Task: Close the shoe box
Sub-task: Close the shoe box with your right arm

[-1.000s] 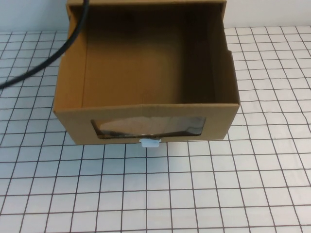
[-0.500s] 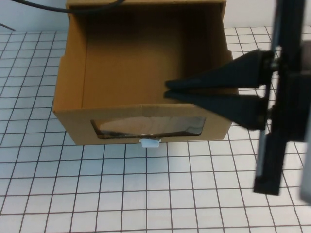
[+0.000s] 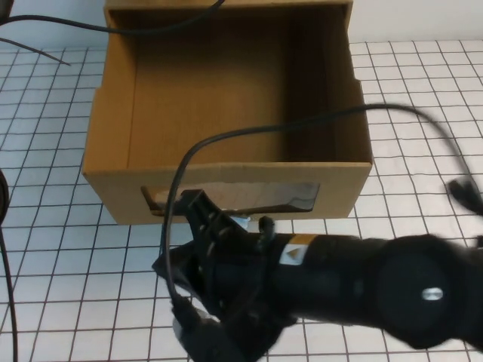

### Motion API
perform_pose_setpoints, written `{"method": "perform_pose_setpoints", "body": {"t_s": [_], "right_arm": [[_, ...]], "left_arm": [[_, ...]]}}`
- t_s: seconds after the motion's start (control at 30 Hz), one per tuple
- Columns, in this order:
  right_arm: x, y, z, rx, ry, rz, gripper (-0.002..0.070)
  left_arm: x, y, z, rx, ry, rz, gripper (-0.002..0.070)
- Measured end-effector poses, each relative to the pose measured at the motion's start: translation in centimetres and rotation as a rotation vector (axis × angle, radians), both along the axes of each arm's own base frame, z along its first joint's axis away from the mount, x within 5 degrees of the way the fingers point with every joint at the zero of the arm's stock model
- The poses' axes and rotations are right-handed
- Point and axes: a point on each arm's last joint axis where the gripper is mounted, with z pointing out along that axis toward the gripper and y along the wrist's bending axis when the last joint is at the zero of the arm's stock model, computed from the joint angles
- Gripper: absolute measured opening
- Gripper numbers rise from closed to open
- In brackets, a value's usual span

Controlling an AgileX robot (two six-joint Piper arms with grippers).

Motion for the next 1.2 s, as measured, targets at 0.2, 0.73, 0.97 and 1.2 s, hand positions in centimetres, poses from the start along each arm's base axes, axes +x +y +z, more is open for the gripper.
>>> {"method": "perform_pose_setpoints", "body": {"t_s": [0.2, 0.73, 0.97, 1.2], "right_arm": [[3.7, 1.9, -4.0, -0.079, 0.033, -0.088, -0.0013], [20.6, 1.4, -4.3, 0.008, 0.181, -0.215, -0.0013], [24.3, 1.0, -4.1, 0.086, 0.191, -0.259, -0.0014], [24.5, 1.0, -4.2, 0.106, 0.207, -0.271, -0.0014]], "left_arm": [[0.0, 0.0, 0.0, -0.005, 0.002, 0.002, -0.0002], [0.4, -0.1, -0.4, -0.059, 0.024, -0.013, -0.0002], [0.4, -0.1, -0.4, -0.066, 0.025, -0.014, -0.0002], [0.5, 0.0, -0.4, -0.066, 0.017, -0.025, -0.0002]]}}
